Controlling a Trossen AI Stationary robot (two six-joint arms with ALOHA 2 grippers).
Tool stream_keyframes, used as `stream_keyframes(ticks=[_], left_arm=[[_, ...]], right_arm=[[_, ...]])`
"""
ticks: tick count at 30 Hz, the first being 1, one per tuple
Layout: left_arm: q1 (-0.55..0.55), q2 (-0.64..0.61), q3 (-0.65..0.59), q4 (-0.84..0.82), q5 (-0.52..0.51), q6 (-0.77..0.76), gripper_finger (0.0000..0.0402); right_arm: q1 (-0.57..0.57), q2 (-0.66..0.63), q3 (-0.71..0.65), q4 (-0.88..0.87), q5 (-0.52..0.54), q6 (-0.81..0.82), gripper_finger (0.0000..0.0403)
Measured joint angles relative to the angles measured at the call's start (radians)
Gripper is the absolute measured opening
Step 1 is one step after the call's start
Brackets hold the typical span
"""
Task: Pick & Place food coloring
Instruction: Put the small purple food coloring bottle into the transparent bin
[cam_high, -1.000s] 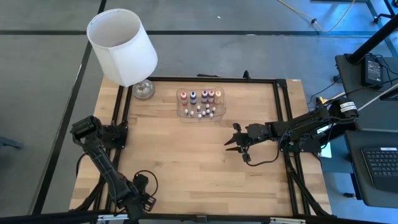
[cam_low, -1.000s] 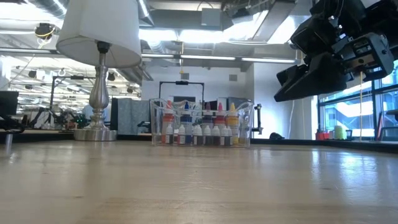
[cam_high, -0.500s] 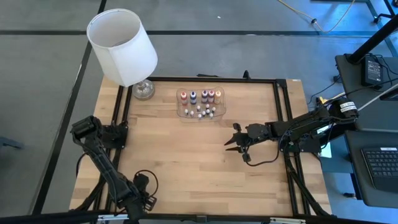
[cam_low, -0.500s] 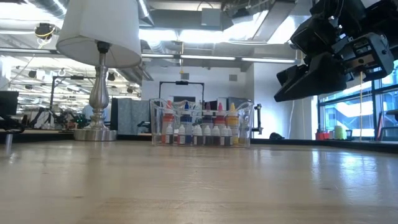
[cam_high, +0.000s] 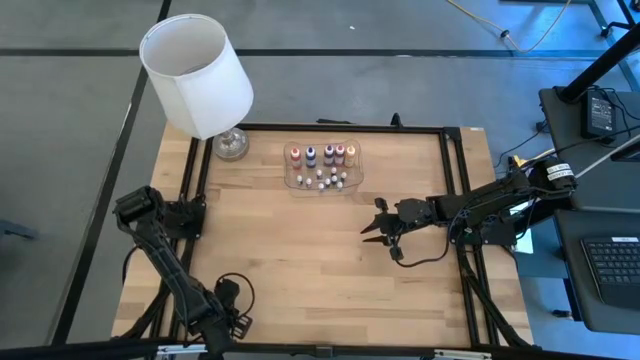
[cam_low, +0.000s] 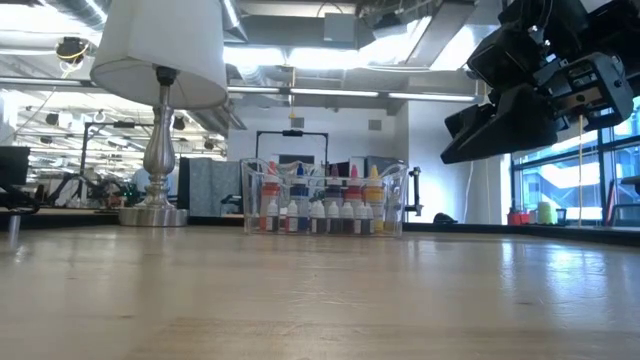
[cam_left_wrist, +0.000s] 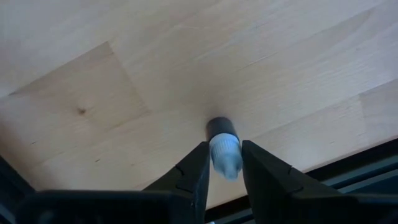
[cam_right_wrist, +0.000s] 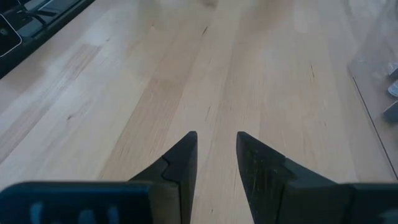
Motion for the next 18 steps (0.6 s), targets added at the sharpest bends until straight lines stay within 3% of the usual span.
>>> stream_keyframes(ticks=[18], left_arm=[[0.0, 0.0, 0.0, 0.0, -0.001, 0.01, 0.0104]], right_arm=[[0.0, 0.0, 0.0, -0.008, 0.0, 0.0, 0.0115]])
